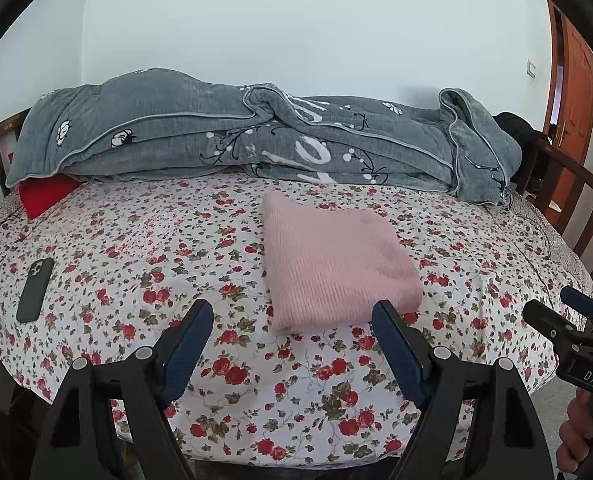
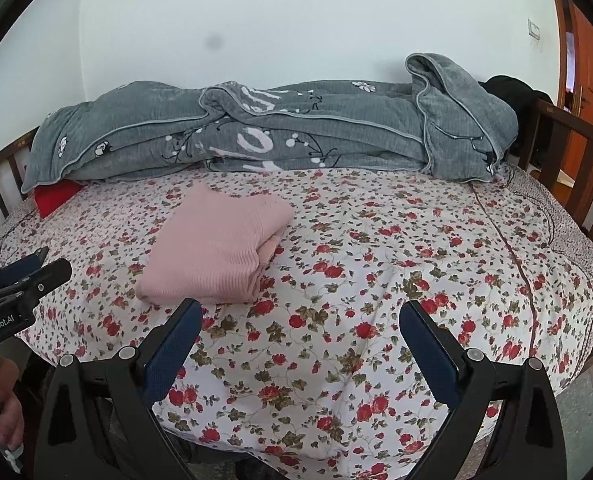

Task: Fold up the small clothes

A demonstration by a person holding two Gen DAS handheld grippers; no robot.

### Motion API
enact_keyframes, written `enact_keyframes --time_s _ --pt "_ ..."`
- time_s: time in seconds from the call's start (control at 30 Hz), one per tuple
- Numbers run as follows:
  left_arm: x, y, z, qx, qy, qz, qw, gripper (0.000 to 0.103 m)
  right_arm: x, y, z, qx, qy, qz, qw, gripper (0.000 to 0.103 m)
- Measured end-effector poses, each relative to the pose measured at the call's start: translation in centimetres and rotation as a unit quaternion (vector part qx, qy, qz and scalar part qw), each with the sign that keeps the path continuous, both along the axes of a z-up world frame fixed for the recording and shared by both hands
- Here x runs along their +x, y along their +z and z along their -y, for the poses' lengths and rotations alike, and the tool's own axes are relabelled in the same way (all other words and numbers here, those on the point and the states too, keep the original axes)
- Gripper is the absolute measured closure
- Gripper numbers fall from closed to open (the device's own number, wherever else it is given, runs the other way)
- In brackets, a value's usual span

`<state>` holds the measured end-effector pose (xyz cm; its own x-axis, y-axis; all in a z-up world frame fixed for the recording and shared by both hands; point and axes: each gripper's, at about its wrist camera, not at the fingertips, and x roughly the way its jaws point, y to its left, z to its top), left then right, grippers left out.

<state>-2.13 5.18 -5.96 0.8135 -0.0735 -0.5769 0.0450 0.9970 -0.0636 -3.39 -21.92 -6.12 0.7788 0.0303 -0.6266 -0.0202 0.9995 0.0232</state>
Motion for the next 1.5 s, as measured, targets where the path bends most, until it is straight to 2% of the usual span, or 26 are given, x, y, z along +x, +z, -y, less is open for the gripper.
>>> enact_keyframes --time_s 0.5,1.5 --pt "-0.7 1.4 0.0 0.000 0.001 0.014 0.9999 0.022 -0.4 1.0 -0.4 0.003 0.007 0.009 1.000 0.006" --pt "-0.7 1.5 -0.2 -0.007 0.000 0.015 0.9999 0.019 -0.8 1.2 -0.7 0.007 0.010 0.013 1.000 0.006"
